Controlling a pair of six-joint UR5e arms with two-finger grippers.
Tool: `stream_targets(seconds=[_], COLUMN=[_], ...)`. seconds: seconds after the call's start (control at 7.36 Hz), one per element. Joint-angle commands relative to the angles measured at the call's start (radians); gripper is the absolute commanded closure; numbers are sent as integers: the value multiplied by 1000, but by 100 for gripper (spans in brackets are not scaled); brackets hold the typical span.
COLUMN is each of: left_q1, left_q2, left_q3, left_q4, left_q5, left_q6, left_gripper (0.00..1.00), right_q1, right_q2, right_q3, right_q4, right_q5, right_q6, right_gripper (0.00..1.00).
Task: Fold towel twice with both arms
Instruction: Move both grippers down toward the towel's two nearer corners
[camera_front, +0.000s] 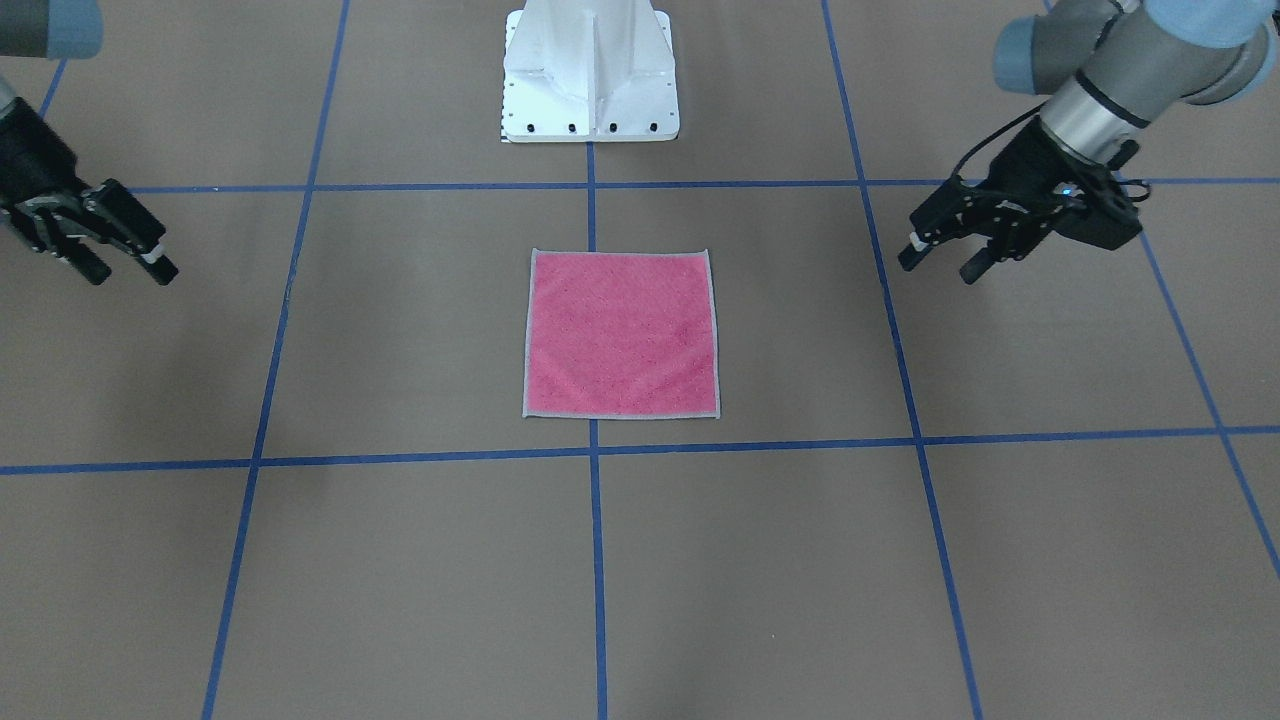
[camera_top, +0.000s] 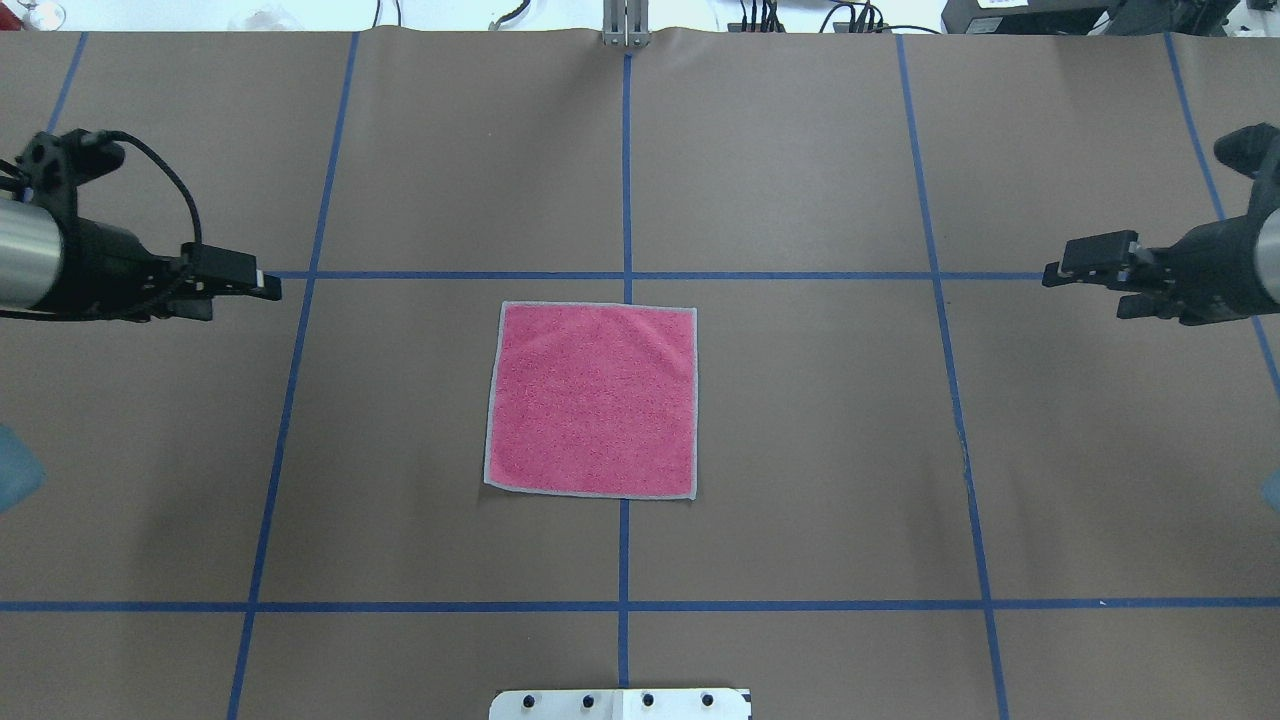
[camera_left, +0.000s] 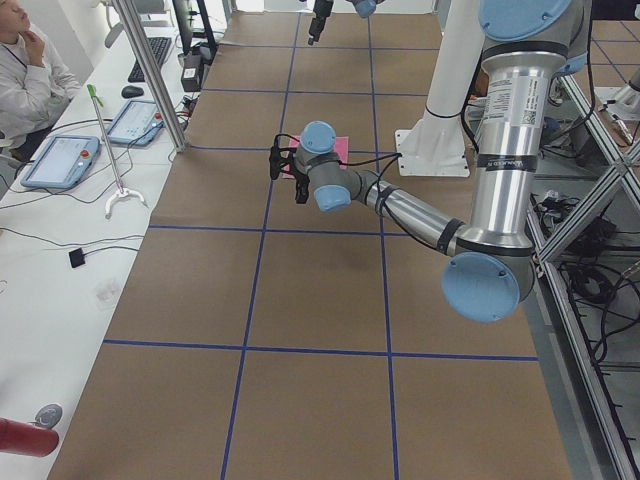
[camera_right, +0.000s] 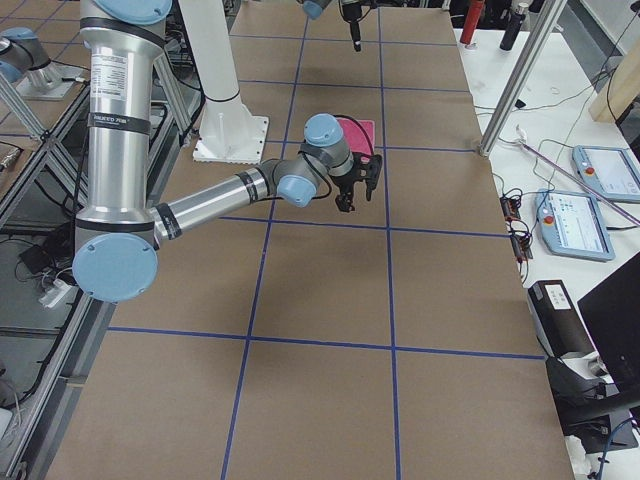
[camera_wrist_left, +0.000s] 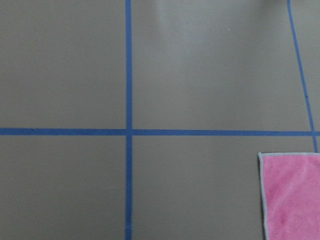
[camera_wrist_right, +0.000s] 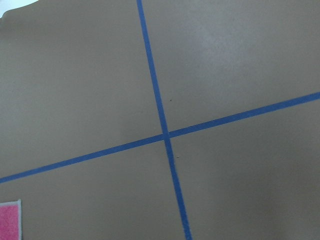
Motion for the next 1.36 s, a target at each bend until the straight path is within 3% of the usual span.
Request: stream_targets(seconds=[0.0, 0.27, 0.54, 0.68, 0.81, 1.09, 1.22], left_q1=[179, 299, 422, 478, 503, 537, 549], left_q2=[-58, -84, -110, -121, -145, -194, -196], left_q3=[-11, -6, 18, 35, 75, 109, 114], left_q4=[-14, -8, -5, -5, -3, 58, 61], left_q5=[220, 330, 449, 514, 555, 587, 587], left_q6=[-317, -427, -496, -516, -528, -547, -547], left_gripper=[0, 0, 0, 0, 3, 26, 29], right_q1=[-191, -346, -484, -524, -554, -558, -560], right_q2=[8, 89, 114, 175, 217, 237, 237], right_q3=[44, 41, 26, -18, -60, -68, -68], right_q4=[3, 2, -3, -6, -8, -23, -23], right_q5=[-199, -385, -546, -597, -637, -645, -643], right_q6=[287, 509, 625, 654, 663, 665, 661], right_gripper=[2, 4, 7, 8, 11, 12, 12])
